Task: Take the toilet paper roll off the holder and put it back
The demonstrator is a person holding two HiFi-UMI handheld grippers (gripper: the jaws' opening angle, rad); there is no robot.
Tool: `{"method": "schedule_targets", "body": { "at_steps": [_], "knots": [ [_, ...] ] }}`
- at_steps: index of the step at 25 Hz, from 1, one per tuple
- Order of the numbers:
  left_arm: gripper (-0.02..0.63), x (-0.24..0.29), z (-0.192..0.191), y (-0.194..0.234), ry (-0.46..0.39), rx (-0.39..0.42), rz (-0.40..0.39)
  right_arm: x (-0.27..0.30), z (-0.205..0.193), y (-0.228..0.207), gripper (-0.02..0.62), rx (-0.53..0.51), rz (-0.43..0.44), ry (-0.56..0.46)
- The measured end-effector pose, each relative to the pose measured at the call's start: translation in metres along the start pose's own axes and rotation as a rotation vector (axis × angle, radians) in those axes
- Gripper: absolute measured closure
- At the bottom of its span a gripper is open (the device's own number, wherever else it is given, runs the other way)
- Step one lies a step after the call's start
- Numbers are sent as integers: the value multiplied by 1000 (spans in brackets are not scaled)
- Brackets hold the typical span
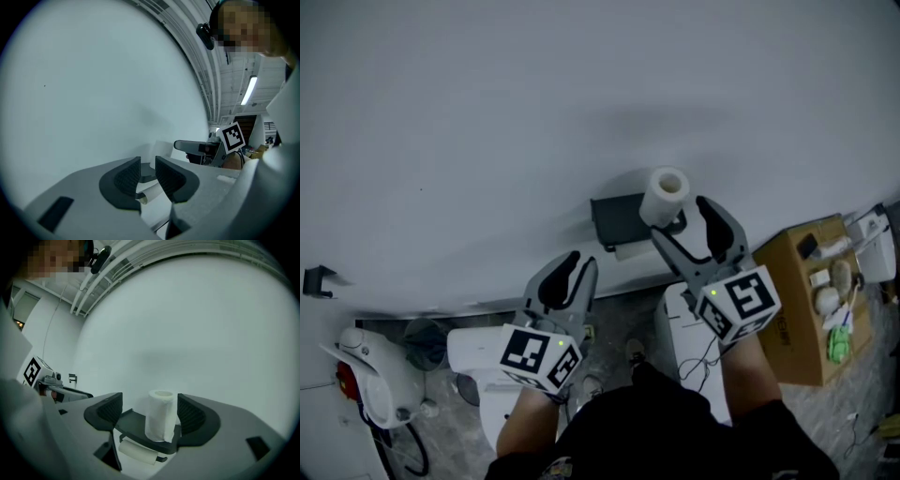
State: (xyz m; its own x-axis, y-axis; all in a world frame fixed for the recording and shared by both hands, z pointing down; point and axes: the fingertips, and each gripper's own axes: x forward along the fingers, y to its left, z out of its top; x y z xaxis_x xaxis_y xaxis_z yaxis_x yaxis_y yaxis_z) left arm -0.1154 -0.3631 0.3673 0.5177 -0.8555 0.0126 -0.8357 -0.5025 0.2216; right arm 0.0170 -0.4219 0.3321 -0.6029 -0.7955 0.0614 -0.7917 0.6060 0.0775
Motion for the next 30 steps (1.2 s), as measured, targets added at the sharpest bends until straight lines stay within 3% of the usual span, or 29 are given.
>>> {"method": "schedule_targets", "body": {
  "at_steps": [4,8,20,25,30],
  "knots": [
    [523,-29,2,-2,0,0,-21,-17,6,28,285,9,-21,-11],
    [523,-61,2,0,0,0,-37,-34,10,60,598,48,-31,-37],
    [525,-125,10,-8,-35,-9,-49,-62,6,133,597,54,29,2],
    [575,-130,8,-23,-38,-3,-15,-76,6,137,597,66,70,-4],
    [601,-117,-1,-63,-24,3,11,-109,-6,112,597,104,94,-8]
  ]
}}
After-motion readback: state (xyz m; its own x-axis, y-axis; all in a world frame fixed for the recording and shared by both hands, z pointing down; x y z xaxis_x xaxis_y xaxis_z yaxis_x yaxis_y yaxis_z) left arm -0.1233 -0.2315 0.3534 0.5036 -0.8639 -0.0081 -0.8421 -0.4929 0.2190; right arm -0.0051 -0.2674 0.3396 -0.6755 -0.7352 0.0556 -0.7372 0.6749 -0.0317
